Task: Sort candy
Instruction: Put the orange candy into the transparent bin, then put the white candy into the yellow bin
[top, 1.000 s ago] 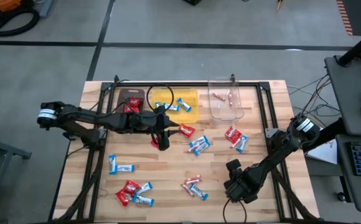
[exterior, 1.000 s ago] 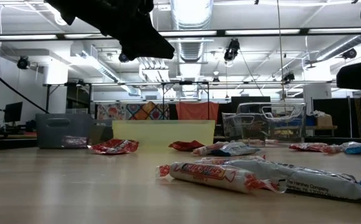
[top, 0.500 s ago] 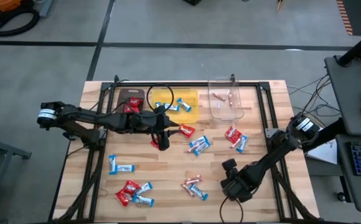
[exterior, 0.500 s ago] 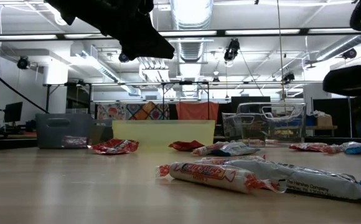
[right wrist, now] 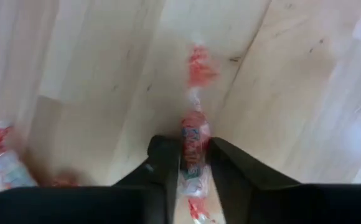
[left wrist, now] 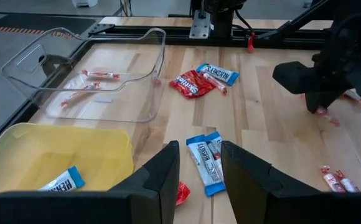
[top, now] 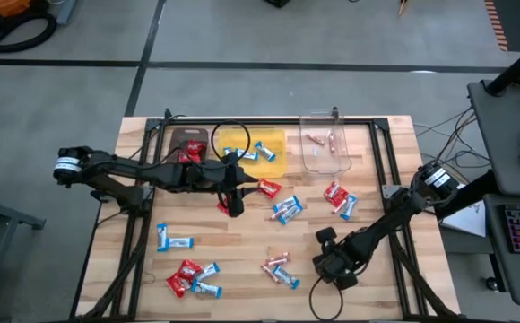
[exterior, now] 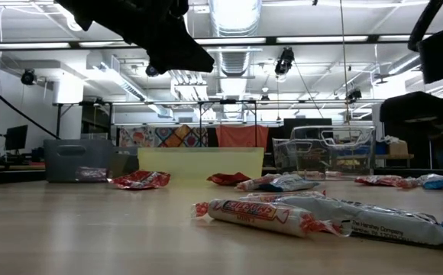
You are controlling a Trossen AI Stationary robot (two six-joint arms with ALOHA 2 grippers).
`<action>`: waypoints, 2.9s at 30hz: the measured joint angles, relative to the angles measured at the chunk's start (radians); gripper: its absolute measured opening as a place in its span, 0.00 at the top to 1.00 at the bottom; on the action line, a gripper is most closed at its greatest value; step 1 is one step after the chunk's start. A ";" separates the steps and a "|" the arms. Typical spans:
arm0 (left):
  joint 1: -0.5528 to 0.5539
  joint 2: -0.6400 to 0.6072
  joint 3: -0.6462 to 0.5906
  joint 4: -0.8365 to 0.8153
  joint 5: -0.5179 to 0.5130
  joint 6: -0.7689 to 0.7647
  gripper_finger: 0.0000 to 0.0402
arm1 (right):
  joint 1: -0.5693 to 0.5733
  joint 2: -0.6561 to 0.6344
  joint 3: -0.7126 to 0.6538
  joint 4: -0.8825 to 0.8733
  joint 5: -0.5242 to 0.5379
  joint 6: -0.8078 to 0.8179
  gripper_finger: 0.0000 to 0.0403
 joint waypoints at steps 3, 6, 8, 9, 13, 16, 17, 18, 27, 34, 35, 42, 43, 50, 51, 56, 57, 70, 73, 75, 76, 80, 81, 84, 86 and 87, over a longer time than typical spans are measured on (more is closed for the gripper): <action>0.000 0.000 0.000 0.000 0.000 0.000 0.75 | -0.015 -0.003 0.000 -0.001 -0.026 -0.007 0.92; 0.000 0.000 0.000 -0.001 0.000 0.000 0.75 | -0.040 -0.015 0.000 -0.010 -0.057 -0.003 0.93; 0.000 0.000 0.000 -0.001 0.000 0.000 0.75 | -0.061 -0.034 0.000 -0.022 -0.057 0.001 0.92; 0.000 0.000 0.000 -0.001 0.000 0.000 0.75 | -0.074 -0.048 0.000 -0.035 -0.051 0.004 0.92; 0.000 0.000 0.000 -0.008 0.000 0.000 0.75 | -0.164 -0.138 0.000 -0.077 -0.043 0.035 0.92; 0.000 0.000 0.000 -0.017 0.000 0.000 0.75 | -0.283 -0.227 0.000 -0.112 -0.011 0.072 0.92; 0.000 -0.001 0.000 -0.024 0.000 0.000 0.75 | -0.332 -0.261 0.000 -0.120 -0.002 0.081 0.92; 0.000 -0.002 0.000 -0.031 0.000 0.000 0.75 | -0.384 -0.297 0.000 -0.126 0.005 0.091 0.92; 0.000 -0.003 0.000 -0.077 0.000 -0.003 0.75 | -0.980 -0.511 0.000 -0.127 0.016 0.167 0.92; 0.000 -0.007 0.000 -0.126 0.000 -0.018 0.75 | -1.342 -0.453 0.000 -0.086 0.012 0.016 0.91; 0.000 -0.009 0.004 -0.142 0.000 -0.024 0.75 | -1.372 -0.432 0.000 -0.070 0.005 0.010 0.91; -0.003 -0.014 0.069 -0.337 0.000 -0.117 0.75 | -1.459 -0.281 0.003 0.013 -0.006 -0.069 0.79; -0.005 -0.015 0.078 -0.372 0.000 -0.131 0.75 | -1.462 -0.269 0.003 0.022 -0.006 -0.081 0.78; -0.055 -0.015 0.146 -0.668 0.020 -0.293 0.75 | -1.466 -0.276 0.003 0.039 -0.002 -0.109 0.77; -0.064 -0.015 0.151 -0.706 0.047 -0.316 0.75 | -1.465 -0.290 0.003 0.036 -0.005 -0.108 0.77; -0.131 -0.015 0.145 -0.851 0.235 -0.403 0.75 | -1.437 -0.389 0.003 -0.010 -0.088 -0.082 0.77; -0.151 -0.015 0.138 -0.883 0.245 -0.418 0.75 | -1.423 -0.412 0.003 -0.015 -0.101 -0.076 0.77; -0.468 -0.015 -0.029 -0.966 0.126 -0.639 0.54 | -1.202 -0.556 0.003 0.020 -0.101 -0.025 0.77; -0.520 -0.015 -0.077 -0.949 0.111 -0.661 0.47 | -1.174 -0.555 0.003 0.020 -0.100 -0.021 0.77; -0.551 -0.015 -0.101 -0.947 0.111 -0.685 0.45 | -1.159 -0.555 0.003 0.020 -0.100 -0.020 0.77; -0.562 -0.015 -0.113 -0.947 0.111 -0.700 0.45 | -1.154 -0.554 0.003 0.020 -0.100 -0.020 0.77; -0.595 -0.015 -0.163 -0.936 0.114 -0.768 0.46 | -1.140 -0.554 0.003 0.021 -0.099 -0.011 0.77; -0.599 -0.015 -0.174 -0.919 0.124 -0.775 0.46 | -1.138 -0.554 0.003 0.020 -0.096 -0.010 0.77; -0.604 -0.015 -0.208 -0.852 0.146 -0.794 0.48 | -1.137 -0.554 0.003 0.021 -0.092 -0.010 0.77; -0.604 -0.015 -0.233 -0.814 0.163 -0.809 0.49 | -1.137 -0.554 0.003 0.020 -0.092 -0.010 0.77; -0.605 -0.015 -0.242 -0.805 0.164 -0.817 0.49 | -1.137 -0.554 0.003 0.020 -0.092 -0.010 0.77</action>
